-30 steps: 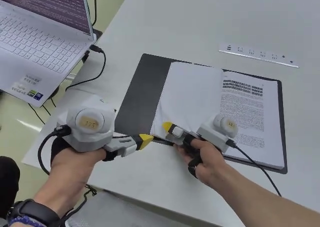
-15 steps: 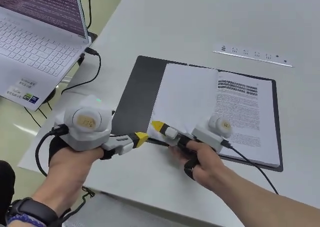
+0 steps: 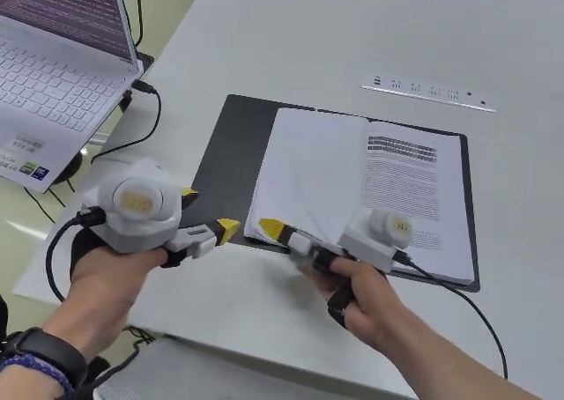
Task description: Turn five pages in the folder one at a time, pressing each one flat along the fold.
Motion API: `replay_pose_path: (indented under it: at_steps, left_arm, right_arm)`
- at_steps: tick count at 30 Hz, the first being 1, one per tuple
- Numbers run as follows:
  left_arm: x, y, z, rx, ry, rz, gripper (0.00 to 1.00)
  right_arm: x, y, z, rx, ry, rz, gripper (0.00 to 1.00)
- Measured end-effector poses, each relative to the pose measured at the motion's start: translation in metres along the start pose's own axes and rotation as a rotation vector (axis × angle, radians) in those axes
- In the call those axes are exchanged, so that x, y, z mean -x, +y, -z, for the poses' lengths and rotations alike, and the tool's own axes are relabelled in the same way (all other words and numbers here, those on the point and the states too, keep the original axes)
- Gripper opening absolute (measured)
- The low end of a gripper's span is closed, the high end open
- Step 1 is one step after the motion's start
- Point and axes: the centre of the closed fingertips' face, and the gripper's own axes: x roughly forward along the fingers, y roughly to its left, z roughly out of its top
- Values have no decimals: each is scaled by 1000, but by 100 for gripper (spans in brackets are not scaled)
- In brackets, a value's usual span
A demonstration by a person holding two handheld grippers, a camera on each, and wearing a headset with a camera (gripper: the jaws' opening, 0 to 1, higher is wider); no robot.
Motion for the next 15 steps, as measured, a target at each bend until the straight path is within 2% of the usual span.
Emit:
replay_pose_path:
  at_steps: [5,8,10,12,15]
  left_arm:
    - [-12,-9,-4,11,-2,39,29]
    - [-23,-15,-7,8,-1,61,23]
    - [-30,-18,-7,-1,7,70,18]
    - [-36,-21,-8,0,8,83,13]
    - [-47,-25,-9,4,11,98,9]
  right_arm:
    - [20,-2,-13,63,-33,40,26]
    - [31,-9,-15,92,-22,68,26]
    - [36,-14,-16,90,-24,90,25]
    - [45,-15,-18,71,-57,91,24]
    - [54,-21,-14,52,-65,105,23]
